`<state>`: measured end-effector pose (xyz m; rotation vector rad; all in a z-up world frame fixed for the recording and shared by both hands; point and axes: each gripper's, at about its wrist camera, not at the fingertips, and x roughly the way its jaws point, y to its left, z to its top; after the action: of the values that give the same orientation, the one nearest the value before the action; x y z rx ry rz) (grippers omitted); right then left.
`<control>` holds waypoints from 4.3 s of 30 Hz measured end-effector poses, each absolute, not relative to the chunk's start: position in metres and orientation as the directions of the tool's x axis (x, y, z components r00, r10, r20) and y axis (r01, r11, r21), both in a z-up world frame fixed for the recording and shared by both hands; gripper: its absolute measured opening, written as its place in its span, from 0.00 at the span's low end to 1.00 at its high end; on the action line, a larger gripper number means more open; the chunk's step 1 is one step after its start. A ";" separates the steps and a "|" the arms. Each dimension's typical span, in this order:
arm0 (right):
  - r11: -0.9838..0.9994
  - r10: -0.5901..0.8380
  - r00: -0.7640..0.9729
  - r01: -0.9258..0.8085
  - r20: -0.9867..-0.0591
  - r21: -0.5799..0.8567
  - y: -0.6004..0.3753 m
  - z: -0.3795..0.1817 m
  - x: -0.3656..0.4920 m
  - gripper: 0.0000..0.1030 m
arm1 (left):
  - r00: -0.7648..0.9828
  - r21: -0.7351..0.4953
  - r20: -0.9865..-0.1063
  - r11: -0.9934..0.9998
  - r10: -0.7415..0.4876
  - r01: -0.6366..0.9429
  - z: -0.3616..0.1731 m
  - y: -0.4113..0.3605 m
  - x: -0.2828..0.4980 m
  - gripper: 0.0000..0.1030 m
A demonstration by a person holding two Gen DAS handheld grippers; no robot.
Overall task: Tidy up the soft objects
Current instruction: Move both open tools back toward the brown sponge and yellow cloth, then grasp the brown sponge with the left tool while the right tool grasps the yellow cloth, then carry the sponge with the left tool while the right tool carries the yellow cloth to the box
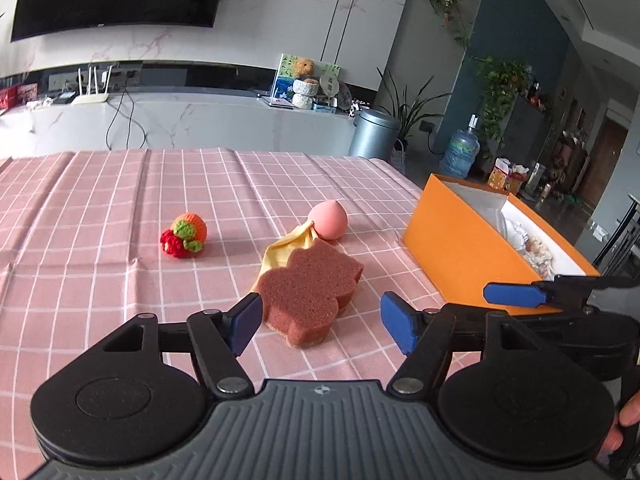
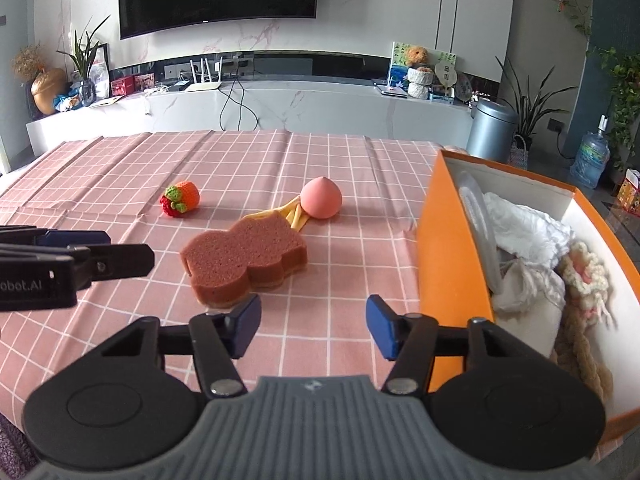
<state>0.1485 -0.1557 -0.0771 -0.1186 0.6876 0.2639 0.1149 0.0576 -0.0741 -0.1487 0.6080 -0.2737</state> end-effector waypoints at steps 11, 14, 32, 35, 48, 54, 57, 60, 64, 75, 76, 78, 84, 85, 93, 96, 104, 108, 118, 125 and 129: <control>0.959 0.218 0.709 -0.282 -0.670 0.013 -0.148 -0.093 0.214 0.44 | 0.760 -0.023 -0.587 0.945 -0.277 0.327 -0.099 0.038 0.165 0.85; 0.961 0.220 0.695 -0.273 -0.684 0.031 -0.145 -0.101 0.226 0.44 | 0.745 0.009 -0.599 0.928 -0.292 0.371 -0.109 0.032 0.175 0.85; 0.957 0.259 0.624 -0.267 -0.737 0.110 -0.136 -0.135 0.254 0.43 | 0.684 -0.016 -0.656 0.912 -0.318 0.409 -0.137 0.030 0.201 0.83; 0.961 0.247 0.646 -0.260 -0.722 0.096 -0.138 -0.130 0.250 0.43 | 0.712 -0.055 -0.622 0.925 -0.326 0.376 -0.132 0.035 0.195 0.80; 0.947 0.275 0.677 -0.312 -0.682 0.072 -0.104 -0.129 0.263 0.78 | 0.790 -0.118 -0.607 0.993 -0.087 0.019 -0.103 0.100 0.176 0.79; 0.935 0.306 0.663 -0.346 -0.683 0.083 -0.071 -0.147 0.291 0.88 | 0.780 -0.130 -0.624 0.990 -0.041 -0.052 -0.109 0.115 0.175 0.79; 0.937 0.298 0.647 -0.339 -0.702 0.085 -0.063 -0.156 0.302 0.88 | 0.782 -0.110 -0.623 0.993 -0.034 -0.045 -0.110 0.112 0.174 0.79; 0.936 0.292 0.632 -0.343 -0.717 0.079 -0.057 -0.163 0.310 0.83 | 0.784 -0.111 -0.620 0.993 -0.038 -0.039 -0.110 0.112 0.175 0.80; 0.931 0.268 0.651 -0.363 -0.710 0.019 -0.048 -0.167 0.309 0.78 | 0.784 -0.126 -0.620 0.991 -0.043 -0.045 -0.113 0.113 0.173 0.80; 0.887 0.322 0.630 -0.461 -0.707 -0.007 -0.043 -0.160 0.298 0.03 | 0.787 -0.136 -0.614 0.990 -0.064 -0.026 -0.106 0.107 0.163 0.80; 0.890 0.323 0.627 -0.456 -0.709 0.002 -0.045 -0.158 0.296 0.03 | 0.789 -0.136 -0.610 0.990 -0.068 -0.020 -0.105 0.106 0.161 0.80; 0.888 0.322 0.641 -0.459 -0.696 -0.012 -0.050 -0.152 0.287 0.02 | 0.795 -0.136 -0.603 0.991 -0.069 -0.017 -0.100 0.104 0.158 0.80; 0.880 0.347 0.671 -0.474 -0.656 -0.019 -0.075 -0.123 0.247 0.03 | 0.809 -0.161 -0.580 0.987 -0.099 0.005 -0.084 0.096 0.151 0.80; 0.883 0.349 0.672 -0.470 -0.653 -0.011 -0.081 -0.118 0.242 0.02 | 0.812 -0.167 -0.573 0.986 -0.109 0.015 -0.081 0.094 0.149 0.80; 0.901 0.358 0.709 -0.432 -0.608 0.027 -0.131 -0.078 0.195 0.03 | 0.842 -0.171 -0.516 0.982 -0.155 0.076 -0.051 0.073 0.131 0.80; 0.908 0.359 0.733 -0.417 -0.578 0.035 -0.149 -0.062 0.179 0.03 | 0.854 -0.173 -0.490 0.980 -0.173 0.099 -0.040 0.065 0.123 0.80; 0.923 0.362 0.793 -0.377 -0.490 0.072 -0.192 -0.025 0.145 0.03 | 0.875 -0.138 -0.441 0.978 -0.199 0.153 -0.015 0.039 0.107 0.80; 0.931 0.346 0.822 -0.358 -0.452 0.062 -0.215 -0.011 0.133 0.03 | 0.879 -0.132 -0.422 0.974 -0.221 0.182 -0.008 0.026 0.106 0.80; 0.955 0.288 0.857 -0.293 -0.427 0.056 -0.277 0.008 0.122 0.03 | 0.846 -0.152 -0.440 0.953 -0.302 0.261 0.001 -0.028 0.121 0.79; 0.975 0.202 0.883 -0.222 -0.423 0.001 -0.323 0.014 0.124 0.03 | 0.802 -0.163 -0.466 0.927 -0.374 0.338 0.002 -0.069 0.135 0.79; 0.978 0.162 0.878 -0.202 -0.450 -0.043 -0.350 0.011 0.131 0.03 | 0.773 -0.176 -0.491 0.915 -0.401 0.363 0.001 -0.087 0.144 0.79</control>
<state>0.1307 -0.3495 0.0114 -0.0895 0.4611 0.1902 0.1436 -0.0866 0.0006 -0.0726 0.5485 -0.4144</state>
